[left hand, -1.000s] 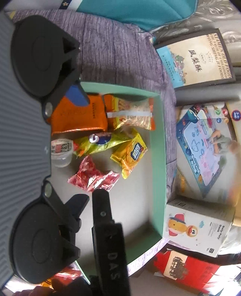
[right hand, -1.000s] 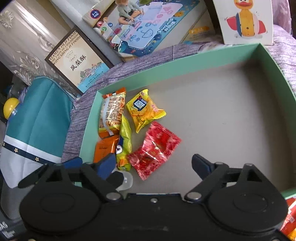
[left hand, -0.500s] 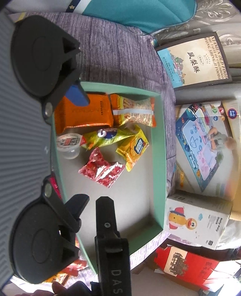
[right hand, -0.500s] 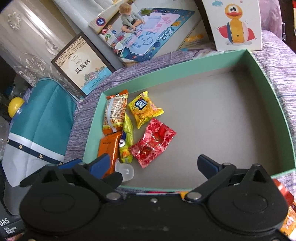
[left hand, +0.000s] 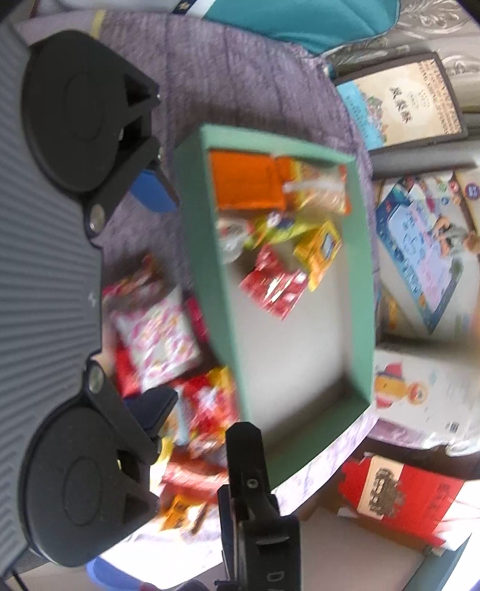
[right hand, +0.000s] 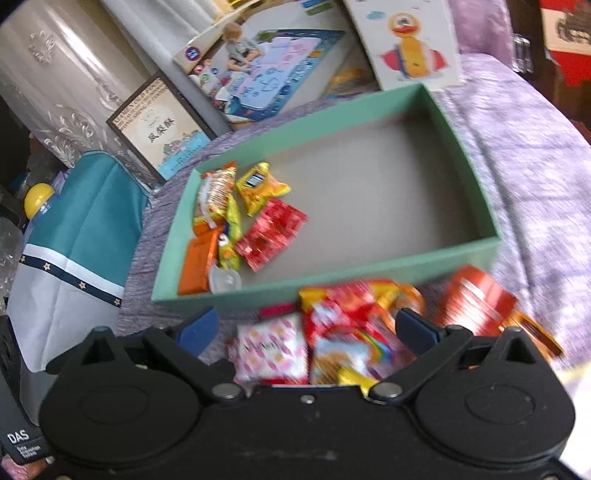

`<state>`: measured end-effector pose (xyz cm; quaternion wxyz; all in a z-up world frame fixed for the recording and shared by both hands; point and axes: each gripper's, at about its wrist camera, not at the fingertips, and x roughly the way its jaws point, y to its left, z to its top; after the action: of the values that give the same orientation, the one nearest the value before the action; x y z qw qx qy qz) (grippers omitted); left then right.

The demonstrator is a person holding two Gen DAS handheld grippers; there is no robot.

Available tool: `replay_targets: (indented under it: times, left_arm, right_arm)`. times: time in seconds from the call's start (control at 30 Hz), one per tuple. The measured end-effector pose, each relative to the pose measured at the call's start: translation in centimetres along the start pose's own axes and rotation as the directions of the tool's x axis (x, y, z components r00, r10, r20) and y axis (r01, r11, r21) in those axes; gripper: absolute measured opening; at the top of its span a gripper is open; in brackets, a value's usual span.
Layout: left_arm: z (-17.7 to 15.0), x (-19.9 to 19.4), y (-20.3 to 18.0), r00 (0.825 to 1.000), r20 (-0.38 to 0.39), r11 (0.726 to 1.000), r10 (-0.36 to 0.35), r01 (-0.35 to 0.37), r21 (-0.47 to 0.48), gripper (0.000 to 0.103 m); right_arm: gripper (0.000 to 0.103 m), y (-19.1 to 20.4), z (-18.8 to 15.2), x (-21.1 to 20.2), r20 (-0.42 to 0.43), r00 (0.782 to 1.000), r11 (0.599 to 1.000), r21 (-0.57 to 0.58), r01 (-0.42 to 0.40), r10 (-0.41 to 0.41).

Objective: Organize snacks
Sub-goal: 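Grasp the yellow striped wafer bar with the right gripper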

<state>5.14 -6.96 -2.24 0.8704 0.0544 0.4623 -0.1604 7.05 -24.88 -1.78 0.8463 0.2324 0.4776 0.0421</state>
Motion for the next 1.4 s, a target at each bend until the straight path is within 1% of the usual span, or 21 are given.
replay_targets:
  times: [0.13,0.27,0.33,0.43,0.53,0.63,0.7,0.73,0.77,0.83,0.87,0.93,1.07,1.2,1.4]
  left_arm:
    - [-1.6,-0.1,-2.4,0.999,-0.019,0.999,-0.031,0.032,0.028,0.103]
    - [-3.1,0.0,-4.1,0.999,-0.035,0.998,-0.038,0.040,0.058,0.103]
    - [-3.5,-0.1,-4.1,1.000,-0.025,0.998,-0.018,0.020,0.064,0.103]
    - [-3.7,0.1,-3.2,1.000,-0.015,0.997,0.027,-0.026,0.073,0.103]
    - [-3.6,0.5,-1.5,0.999,-0.025,0.998,0.045,-0.044,0.050,0.103]
    - [-3.7,0.7,-0.3,0.998,-0.030,0.998,0.057,-0.056,0.034,0.103]
    - [-3.7,1.0,0.3,0.998,-0.032,0.998,0.062,-0.061,0.029,0.103]
    - [-3.7,1.1,0.5,0.997,-0.034,0.998,0.065,-0.064,0.030,0.103]
    - [-3.6,1.4,0.8,0.997,-0.037,0.997,0.069,-0.067,0.031,0.103]
    - [-3.4,1.8,1.1,0.997,-0.039,0.997,0.073,-0.072,0.035,0.103]
    - [-3.3,2.0,1.1,0.996,-0.041,0.997,0.074,-0.072,0.039,0.103]
    - [-3.0,2.4,1.2,0.997,-0.041,0.996,0.071,-0.068,0.056,0.103]
    - [-2.2,3.6,0.7,0.998,-0.050,0.990,0.047,-0.040,0.134,0.103]
    - [-1.0,4.6,-0.2,0.998,-0.053,0.975,0.020,-0.008,0.221,0.103]
    - [0.3,6.1,-1.3,0.995,-0.084,0.951,-0.057,0.080,0.300,0.101]
  right_arm:
    - [0.103,-1.6,-1.7,-1.3,0.007,1.000,0.999,0.036,0.006,-0.006]
    - [0.103,-2.6,-3.5,-1.8,-0.006,1.000,0.998,0.061,0.013,-0.012]
    - [0.103,-3.1,-4.4,-1.7,-0.023,1.000,0.997,0.079,0.015,-0.014]
    - [0.103,-3.6,-5.9,-1.3,-0.057,0.998,0.994,0.110,0.010,-0.004]
    - [0.094,-3.9,-7.1,-0.7,-0.091,0.996,0.990,0.142,0.002,0.011]
    - [0.091,-4.0,-7.9,0.2,-0.118,0.993,0.985,0.171,0.021,-0.001]
    - [0.081,-3.7,-8.2,0.7,-0.129,0.992,0.986,0.167,0.030,-0.008]
    - [0.079,-3.4,-8.4,0.8,-0.130,0.991,0.987,0.160,0.035,-0.014]
    - [0.074,-3.1,-8.5,1.0,-0.129,0.991,0.988,0.147,0.042,-0.023]
    - [0.053,-2.3,-8.7,1.5,-0.126,0.990,0.993,0.096,0.076,-0.063]
    - [0.051,-2.1,-8.7,1.7,-0.123,0.989,0.994,0.068,0.090,-0.081]
    - [0.051,-1.8,-8.4,1.6,-0.114,0.990,0.995,0.046,0.083,-0.077]
    - [0.051,-1.4,-7.1,0.4,-0.062,0.994,0.996,-0.017,0.088,-0.089]
    - [0.051,-1.9,-5.3,0.0,-0.051,0.996,0.998,-0.007,0.068,-0.068]
    - [0.051,-3.2,-3.3,0.6,-0.054,0.997,0.999,0.022,0.049,-0.048]
